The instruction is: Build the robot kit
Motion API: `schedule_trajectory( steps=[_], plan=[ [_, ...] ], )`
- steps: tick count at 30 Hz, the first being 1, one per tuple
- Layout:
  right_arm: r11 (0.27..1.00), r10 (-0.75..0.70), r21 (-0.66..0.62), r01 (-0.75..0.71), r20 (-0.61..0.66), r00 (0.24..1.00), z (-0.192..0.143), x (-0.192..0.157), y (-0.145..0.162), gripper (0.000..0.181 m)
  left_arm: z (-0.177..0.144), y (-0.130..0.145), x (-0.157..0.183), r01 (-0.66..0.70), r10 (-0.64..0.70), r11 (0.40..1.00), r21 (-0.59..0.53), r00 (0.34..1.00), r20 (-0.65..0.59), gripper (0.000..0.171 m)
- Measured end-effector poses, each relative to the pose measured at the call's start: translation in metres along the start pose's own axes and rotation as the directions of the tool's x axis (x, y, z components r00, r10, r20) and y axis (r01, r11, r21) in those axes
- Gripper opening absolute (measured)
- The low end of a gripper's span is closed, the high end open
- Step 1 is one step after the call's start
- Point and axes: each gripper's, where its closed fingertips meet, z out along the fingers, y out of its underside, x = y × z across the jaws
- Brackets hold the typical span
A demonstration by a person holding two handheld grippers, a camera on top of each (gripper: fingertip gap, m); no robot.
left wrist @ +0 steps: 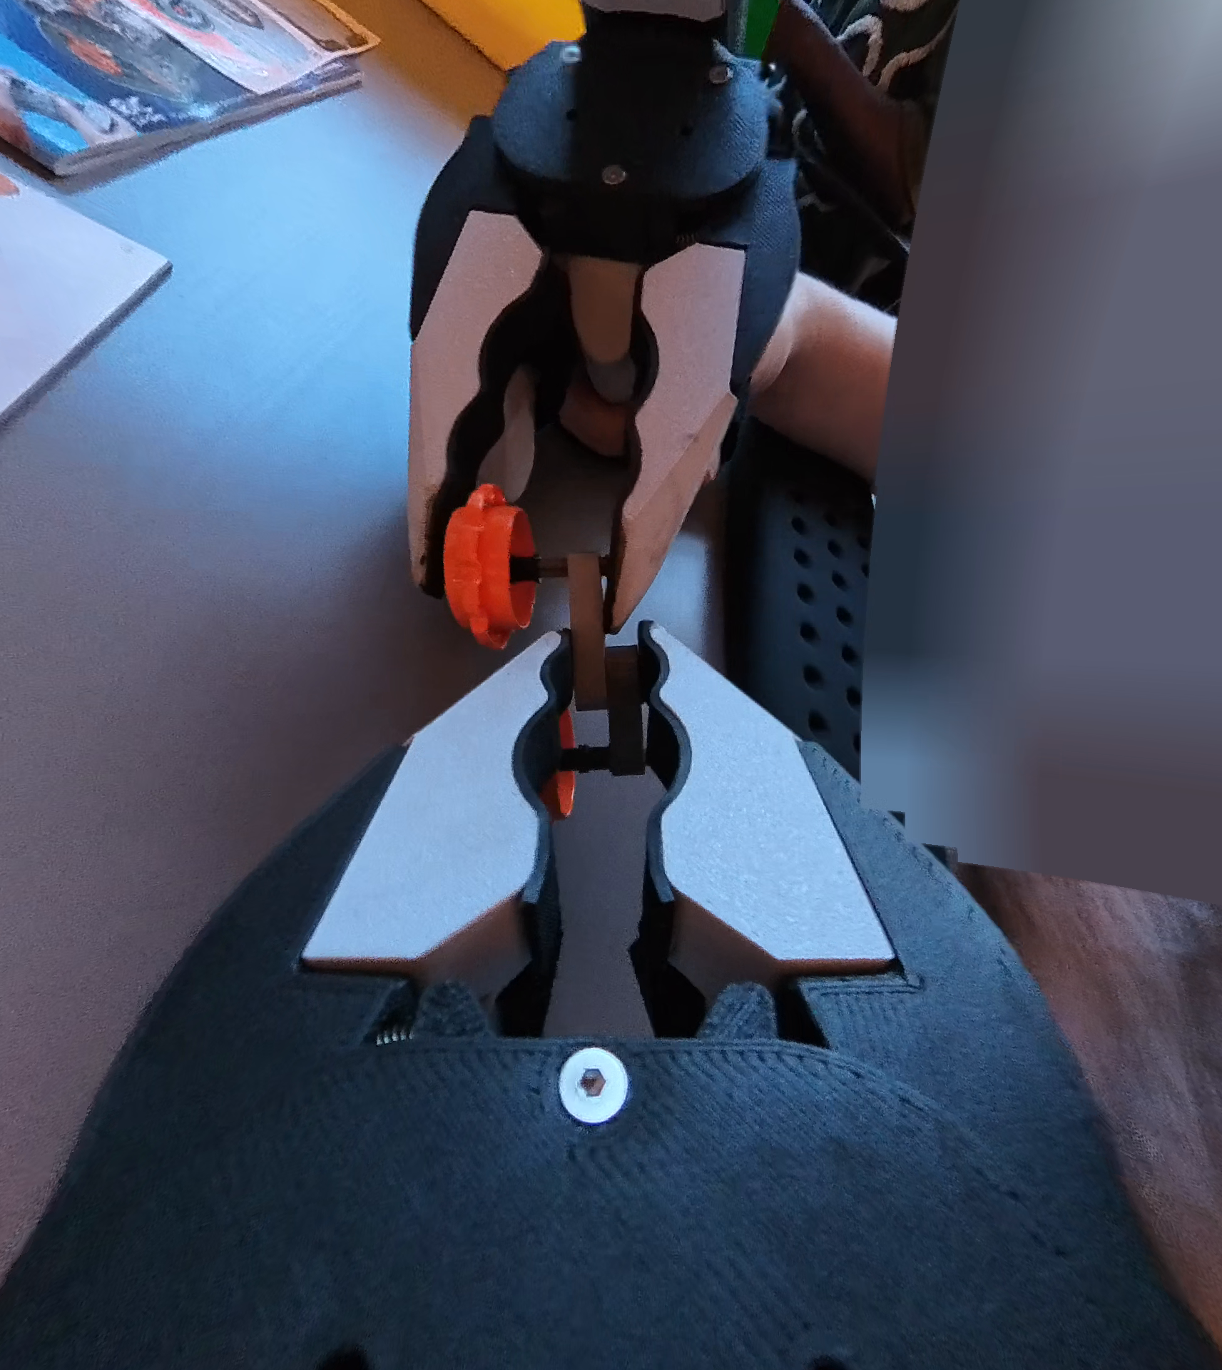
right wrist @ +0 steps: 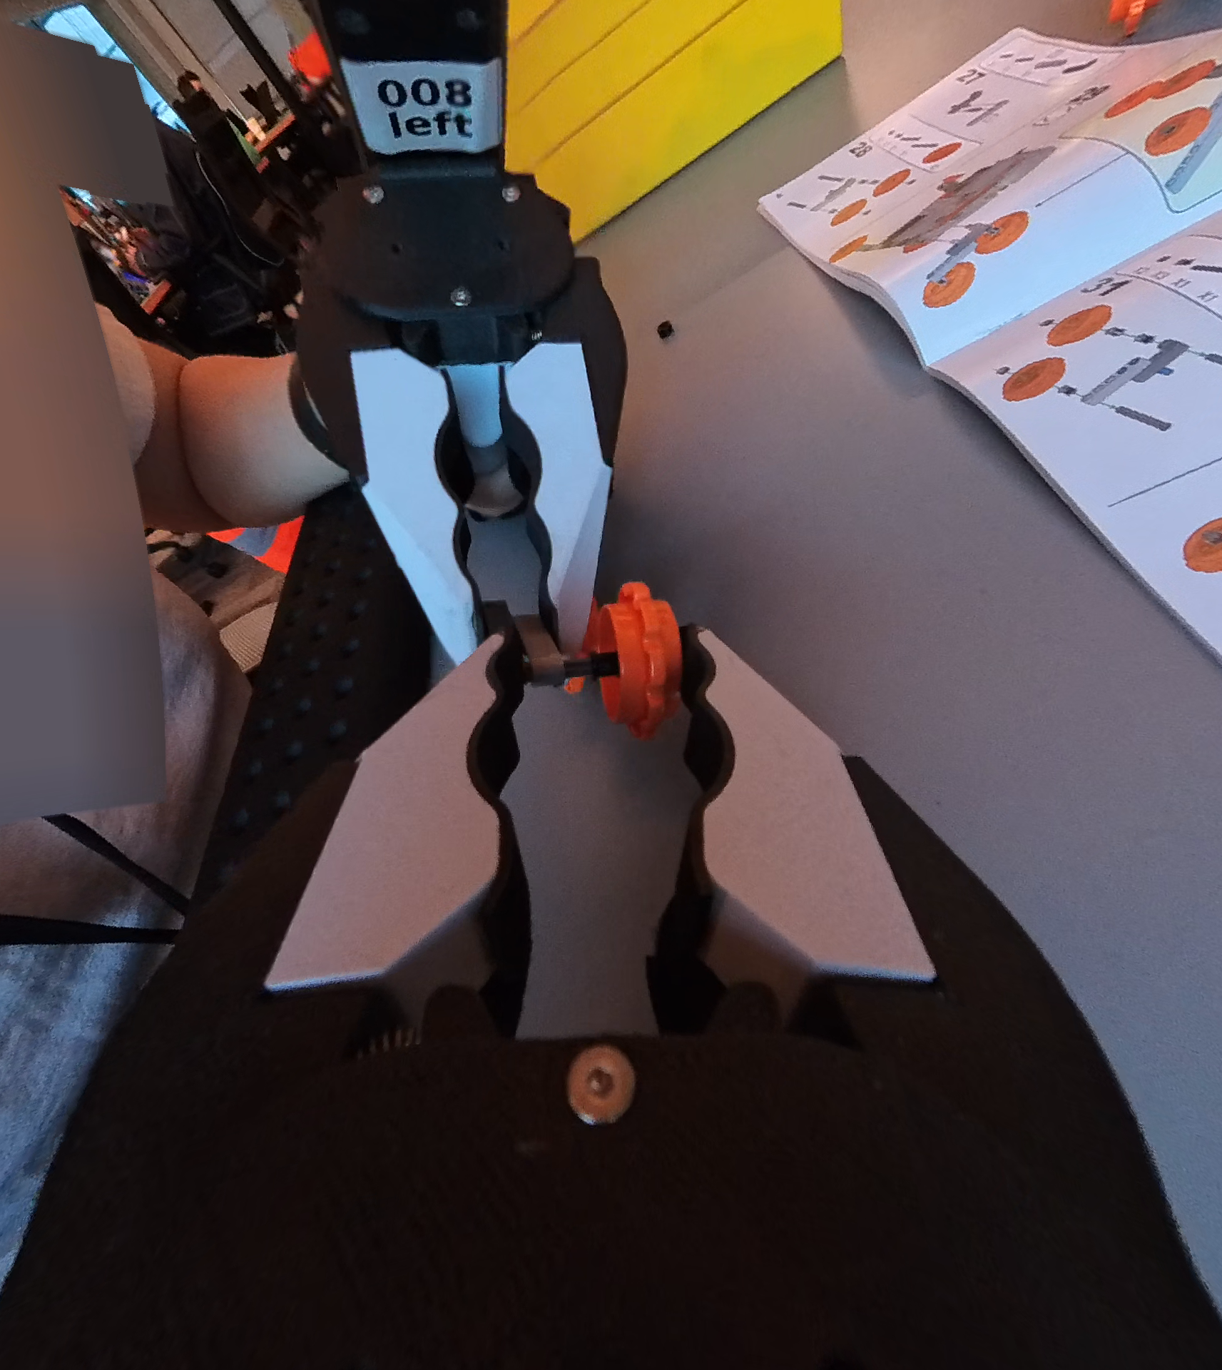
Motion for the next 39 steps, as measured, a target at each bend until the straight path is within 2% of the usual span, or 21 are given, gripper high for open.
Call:
schedule_trajectory(
  steps=[3, 6, 11, 13, 17, 19, 21, 23, 25, 29, 39],
  plan=[
    [1.000, 0.001, -0.013, -0.001, -0.009, 1.000, 0.001, 0.001, 0.002, 0.042, -0.003, 0.000, -0.004, 0.073, -0.073, 0.997, 0.014, 0.997, -0.013, 0.016],
    [1.000, 0.001, -0.022, -0.001, -0.014, 1.000, 0.002, 0.002, 0.003, 0.042, -0.003, 0.001, -0.009, 0.056, -0.057, 0.998, 0.013, 0.998, 0.034, 0.025],
    [1.000, 0.014, -0.012, -0.014, -0.018, 1.000, 0.001, 0.004, 0.001, 0.042, -0.007, -0.003, -0.003, 0.125, -0.124, 0.992, 0.008, 0.990, -0.062, 0.040],
    [1.000, 0.022, 0.008, -0.022, -0.018, 1.000, -0.001, 0.004, -0.001, 0.042, -0.014, -0.007, -0.007, 0.148, -0.146, 0.989, 0.018, 0.987, -0.066, 0.041],
    [0.998, 0.045, 0.043, -0.044, -0.011, 0.999, -0.004, 0.006, -0.006, 0.042, -0.022, -0.018, -0.017, 0.085, -0.085, 0.994, 0.065, 0.996, -0.002, 0.049],
    [0.998, 0.039, 0.040, -0.038, -0.013, 0.999, -0.003, 0.006, -0.005, 0.042, -0.015, -0.019, -0.021, 0.045, -0.046, 0.999, 0.030, 0.998, 0.030, 0.060],
    [0.999, 0.026, 0.032, -0.025, -0.021, 0.999, -0.002, 0.005, -0.005, 0.042, -0.008, -0.014, -0.020, -0.009, 0.011, 0.999, -0.041, 0.999, 0.038, 0.055],
    [0.999, 0.022, 0.032, -0.021, -0.029, 0.999, -0.002, 0.006, -0.004, 0.042, -0.002, -0.011, -0.020, -0.032, 0.035, 0.998, -0.060, 0.998, 0.050, 0.044],
    [0.999, 0.019, 0.040, -0.017, -0.037, 0.999, -0.003, 0.007, -0.005, 0.042, 0.000, -0.011, -0.021, -0.020, 0.022, 0.999, -0.043, 0.998, 0.056, 0.044],
    [0.998, 0.009, 0.060, -0.007, -0.033, 0.999, -0.004, 0.007, -0.009, 0.042, 0.002, -0.012, -0.019, 0.080, -0.080, 0.997, -0.010, 0.997, -0.007, 0.046],
    [0.998, 0.000, 0.070, 0.001, -0.023, 1.000, -0.005, 0.005, -0.010, 0.042, 0.007, -0.014, -0.016, 0.130, -0.129, 0.991, 0.017, 0.991, -0.041, 0.049]
  ],
)
